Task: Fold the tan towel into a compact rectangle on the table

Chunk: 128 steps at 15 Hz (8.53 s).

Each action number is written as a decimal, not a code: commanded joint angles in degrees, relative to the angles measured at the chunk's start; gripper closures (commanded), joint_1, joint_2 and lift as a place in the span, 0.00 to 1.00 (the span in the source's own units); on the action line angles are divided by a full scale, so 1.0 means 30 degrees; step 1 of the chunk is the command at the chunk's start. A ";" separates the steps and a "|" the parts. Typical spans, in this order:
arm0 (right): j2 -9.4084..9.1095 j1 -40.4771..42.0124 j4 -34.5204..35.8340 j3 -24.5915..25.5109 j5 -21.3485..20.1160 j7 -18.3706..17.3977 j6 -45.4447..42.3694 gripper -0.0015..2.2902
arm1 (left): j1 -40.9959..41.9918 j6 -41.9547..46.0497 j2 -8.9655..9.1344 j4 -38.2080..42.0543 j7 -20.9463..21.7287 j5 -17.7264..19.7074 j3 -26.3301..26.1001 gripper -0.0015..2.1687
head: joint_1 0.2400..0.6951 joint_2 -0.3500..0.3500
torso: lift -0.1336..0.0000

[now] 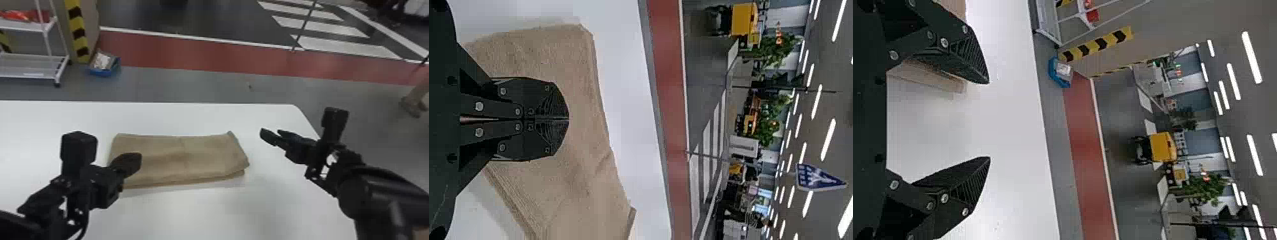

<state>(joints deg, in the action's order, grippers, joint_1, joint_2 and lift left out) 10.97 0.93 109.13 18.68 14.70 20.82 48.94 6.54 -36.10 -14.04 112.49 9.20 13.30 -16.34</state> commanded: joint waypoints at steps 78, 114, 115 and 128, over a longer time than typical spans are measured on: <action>-0.1135 -0.4734 0.2062 -0.4351 0.2864 -0.0640 1.1387 0.53 | -0.0481 -0.1079 -0.0330 -0.1902 0.0858 -0.0099 -0.0177 0.62 | 1.00 0.37 | 0.07; -0.1663 0.4582 0.6896 -0.2388 0.4153 0.1968 0.5997 0.54 | 0.0984 0.2964 -0.0418 -0.0525 0.4813 0.1044 0.4218 0.62 | 1.00 0.56 | 0.07; -0.1692 0.5754 0.7189 -0.1831 0.4183 0.1968 0.4825 0.68 | 0.0310 0.3433 -0.0447 -0.1638 0.5955 0.1220 0.4247 0.62 | 1.00 0.54 | 0.07; -0.3362 1.0939 0.9475 0.2387 0.5179 0.4429 0.1719 0.70 | -0.5988 0.8296 -0.0418 -1.1921 1.1522 -0.0245 0.1757 0.62 | 1.00 0.31 | 0.07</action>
<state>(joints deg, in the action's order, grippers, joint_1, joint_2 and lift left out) 0.99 33.52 137.01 25.87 30.24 34.11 53.64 -10.79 -10.93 -15.34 77.13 44.54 13.59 -9.70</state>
